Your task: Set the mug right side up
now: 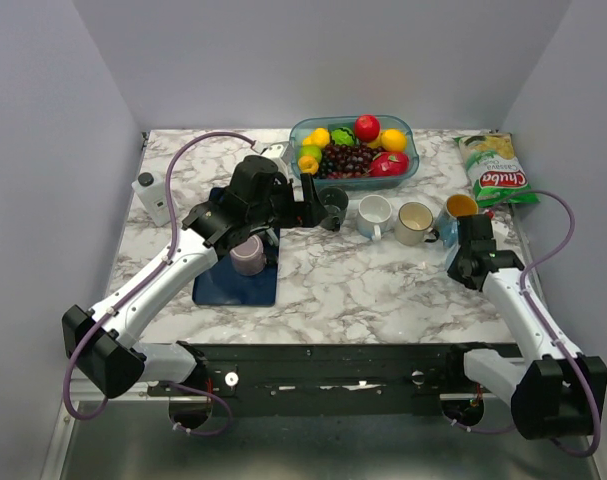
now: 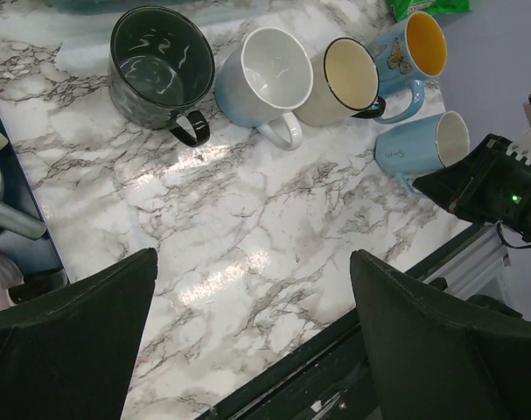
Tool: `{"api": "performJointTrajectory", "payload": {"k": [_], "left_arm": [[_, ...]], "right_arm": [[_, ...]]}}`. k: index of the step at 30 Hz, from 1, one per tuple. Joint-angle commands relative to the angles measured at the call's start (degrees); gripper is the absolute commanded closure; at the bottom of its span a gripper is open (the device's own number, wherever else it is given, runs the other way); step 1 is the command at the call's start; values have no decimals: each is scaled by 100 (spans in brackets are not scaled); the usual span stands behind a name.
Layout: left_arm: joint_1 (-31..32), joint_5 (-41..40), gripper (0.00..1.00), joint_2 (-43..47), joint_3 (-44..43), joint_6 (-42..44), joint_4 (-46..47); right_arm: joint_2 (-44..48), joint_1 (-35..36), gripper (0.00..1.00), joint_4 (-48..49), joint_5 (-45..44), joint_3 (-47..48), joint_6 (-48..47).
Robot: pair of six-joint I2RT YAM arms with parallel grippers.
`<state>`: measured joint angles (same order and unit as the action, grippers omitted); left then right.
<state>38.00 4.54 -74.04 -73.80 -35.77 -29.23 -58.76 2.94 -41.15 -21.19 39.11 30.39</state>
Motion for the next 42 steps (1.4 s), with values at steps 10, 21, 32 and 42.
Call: {"api": "performJointTrajectory", "payload": {"k": [10, 21, 32, 42], "left_arm": [[-64, -67, 1, 21, -29, 88, 41], [-100, -146, 1, -137, -178, 114, -82], [-100, -1129, 1, -356, -389, -201, -1013], [-108, -2185, 1, -646, -12, -1633, -2445]], "right_arm": [[-689, -417, 77, 748, 159, 316, -209], [-399, -435, 32, 318, 168, 931, -200], [5, -435, 21, -192, 773, 1942, -358], [990, -435, 18, 1179, 3319, 1775, -464]]}}
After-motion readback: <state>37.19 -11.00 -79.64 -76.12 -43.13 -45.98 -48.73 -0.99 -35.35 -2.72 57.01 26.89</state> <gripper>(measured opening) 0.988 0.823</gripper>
